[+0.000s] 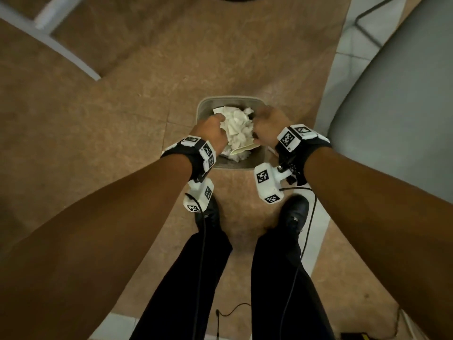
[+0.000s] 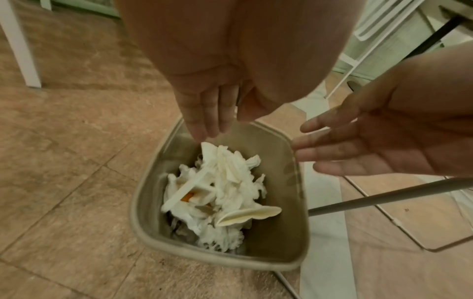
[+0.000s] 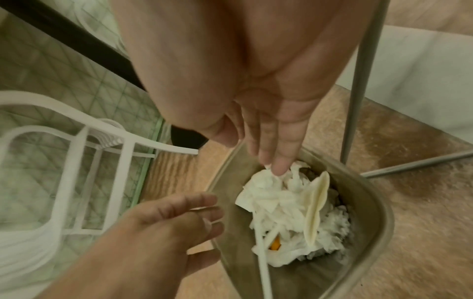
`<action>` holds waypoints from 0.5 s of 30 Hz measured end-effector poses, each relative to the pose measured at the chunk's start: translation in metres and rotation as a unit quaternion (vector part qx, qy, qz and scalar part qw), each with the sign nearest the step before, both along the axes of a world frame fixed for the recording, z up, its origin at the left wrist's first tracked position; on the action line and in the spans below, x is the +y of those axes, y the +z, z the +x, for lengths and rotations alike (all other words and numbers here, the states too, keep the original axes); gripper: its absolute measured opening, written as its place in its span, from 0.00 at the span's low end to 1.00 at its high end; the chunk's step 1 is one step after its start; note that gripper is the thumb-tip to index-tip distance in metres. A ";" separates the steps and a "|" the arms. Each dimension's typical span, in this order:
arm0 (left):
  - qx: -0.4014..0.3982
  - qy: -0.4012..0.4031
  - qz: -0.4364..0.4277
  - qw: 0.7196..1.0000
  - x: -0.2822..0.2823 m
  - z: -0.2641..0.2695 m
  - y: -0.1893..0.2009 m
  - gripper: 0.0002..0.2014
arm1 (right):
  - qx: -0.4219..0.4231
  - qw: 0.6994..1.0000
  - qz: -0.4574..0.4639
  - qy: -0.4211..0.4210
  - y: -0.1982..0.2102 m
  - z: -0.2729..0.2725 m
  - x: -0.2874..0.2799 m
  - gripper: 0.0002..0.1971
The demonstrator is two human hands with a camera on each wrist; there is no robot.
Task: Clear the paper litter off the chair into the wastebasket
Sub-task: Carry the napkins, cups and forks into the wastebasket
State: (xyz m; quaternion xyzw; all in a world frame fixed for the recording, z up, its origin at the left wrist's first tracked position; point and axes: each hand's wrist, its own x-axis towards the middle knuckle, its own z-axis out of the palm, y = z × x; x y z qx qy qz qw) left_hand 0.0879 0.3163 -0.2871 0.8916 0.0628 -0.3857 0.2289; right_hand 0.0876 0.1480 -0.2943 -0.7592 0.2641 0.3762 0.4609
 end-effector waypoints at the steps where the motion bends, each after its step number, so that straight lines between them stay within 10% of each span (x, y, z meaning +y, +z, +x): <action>1: -0.008 -0.005 0.004 1.000 -0.008 0.004 0.014 0.23 | -0.007 0.999 0.027 -0.035 0.021 0.000 -0.007 0.23; 9: -0.124 -0.115 -0.048 0.984 -0.140 0.033 0.121 0.13 | -0.169 0.969 0.087 -0.160 0.173 -0.005 -0.137 0.13; 15: -0.130 -0.197 -0.161 0.958 -0.305 0.010 0.158 0.14 | -0.167 0.958 -0.095 -0.211 0.208 -0.059 -0.296 0.14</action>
